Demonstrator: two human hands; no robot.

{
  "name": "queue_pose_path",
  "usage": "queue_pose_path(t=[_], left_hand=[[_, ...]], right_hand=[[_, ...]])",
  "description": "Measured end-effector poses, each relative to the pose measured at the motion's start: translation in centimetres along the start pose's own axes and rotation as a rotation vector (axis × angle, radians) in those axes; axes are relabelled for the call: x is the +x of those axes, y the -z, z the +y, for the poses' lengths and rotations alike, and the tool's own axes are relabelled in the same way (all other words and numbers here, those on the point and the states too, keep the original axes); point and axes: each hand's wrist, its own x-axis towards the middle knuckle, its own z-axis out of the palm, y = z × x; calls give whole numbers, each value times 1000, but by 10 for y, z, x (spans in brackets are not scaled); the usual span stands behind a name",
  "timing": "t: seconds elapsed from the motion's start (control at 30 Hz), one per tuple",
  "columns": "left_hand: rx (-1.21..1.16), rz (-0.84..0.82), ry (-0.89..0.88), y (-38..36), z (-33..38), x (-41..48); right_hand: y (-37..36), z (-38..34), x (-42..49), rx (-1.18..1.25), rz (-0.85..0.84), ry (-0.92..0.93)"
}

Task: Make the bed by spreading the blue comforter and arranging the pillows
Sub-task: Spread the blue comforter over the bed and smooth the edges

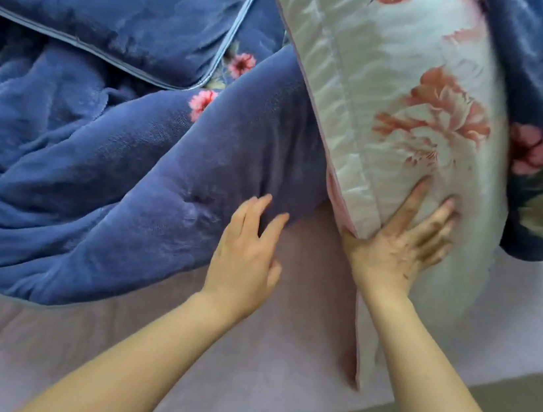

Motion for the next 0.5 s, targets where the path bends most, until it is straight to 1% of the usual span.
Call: queue_pose_path(t=[0.03,0.07,0.1,0.13,0.17,0.2,0.27,0.33,0.37,0.43,0.5], left_hand=[[203,-23,-25,-6,2,26],[379,-87,10,-12,-1,50],[500,-162,68,-20,-9,70],[577,-209,108,-27,-19,83],[640,-215,120,-33,-28,90],[704,-213,115,-39,-34,95],[782,-273,53,-45,-37,100],[807,-266,-1,-39,-30,109],[742,-222,-1,-30,-26,115],[548,-232,65,-10,-19,124],[426,-221,65,16,-10,125]], right_hand=[[-5,3,1,-21,11,23],[-10,7,4,-49,35,65],[-15,10,6,-58,56,103],[-21,14,9,-56,76,137],[-25,17,11,-56,87,165],[-31,21,15,-49,94,200],[-38,27,21,-33,79,249],[-37,30,28,-4,45,284],[-31,30,32,50,0,294],[-12,28,40,174,-133,296],[19,30,52,212,-216,297]])
